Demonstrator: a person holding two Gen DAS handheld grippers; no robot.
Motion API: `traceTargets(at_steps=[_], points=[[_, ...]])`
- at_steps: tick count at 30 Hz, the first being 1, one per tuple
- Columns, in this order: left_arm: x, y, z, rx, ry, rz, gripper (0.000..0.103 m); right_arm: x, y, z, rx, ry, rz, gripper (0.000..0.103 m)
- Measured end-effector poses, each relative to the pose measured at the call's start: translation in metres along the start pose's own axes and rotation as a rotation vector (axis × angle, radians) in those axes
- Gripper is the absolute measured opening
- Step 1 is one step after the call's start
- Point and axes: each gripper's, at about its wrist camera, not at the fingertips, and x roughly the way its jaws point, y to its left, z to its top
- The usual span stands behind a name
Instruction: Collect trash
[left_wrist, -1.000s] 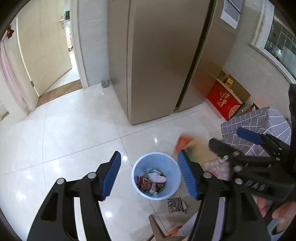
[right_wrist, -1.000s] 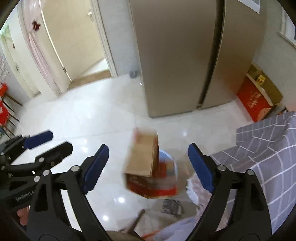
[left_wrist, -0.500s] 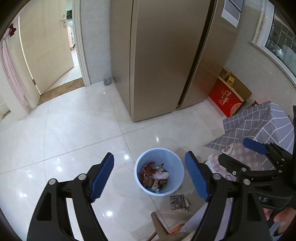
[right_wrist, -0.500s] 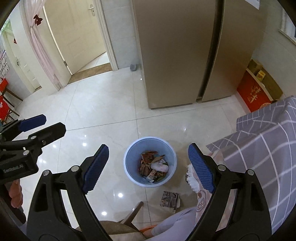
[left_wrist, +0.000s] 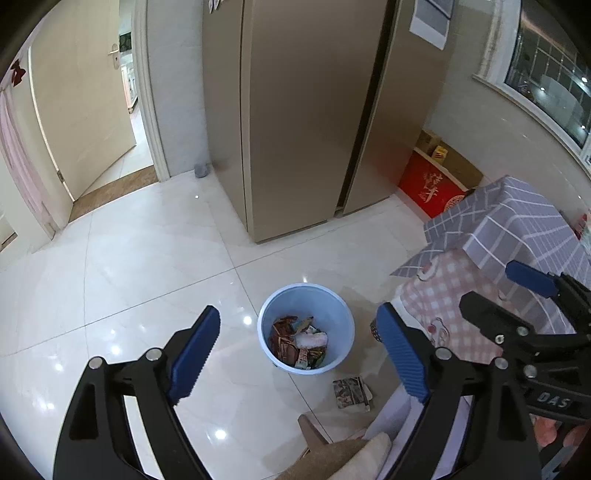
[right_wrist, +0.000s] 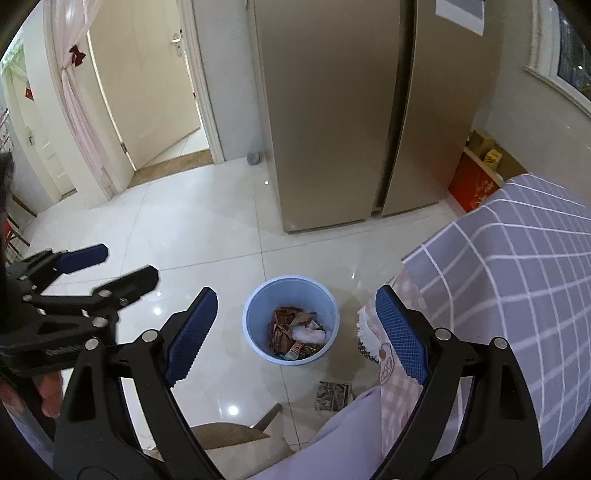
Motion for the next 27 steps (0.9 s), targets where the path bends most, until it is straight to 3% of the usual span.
traceTargets(at_steps=[5,10,21,27], points=[[-0.026,-0.012,-0.014,0.024,-0.035,-0.025,0.086,-0.034,0.010,-0.010,0.007,-0.049,-0.007,0.086],[-0.056,-0.019,-0.027,0.029,-0.078,-0.043,0.087,-0.065,0.011,-0.021,0.015,-0.100,-0.071,0.086],[-0.124,-0.048,-0.050,0.088,-0.212,-0.040,0.089,-0.131,0.005,-0.059,0.118,-0.206,-0.130,0.086],[-0.145,-0.068,-0.066,0.117,-0.243,-0.071,0.089,-0.165,0.000,-0.087,0.175,-0.257,-0.168,0.086]])
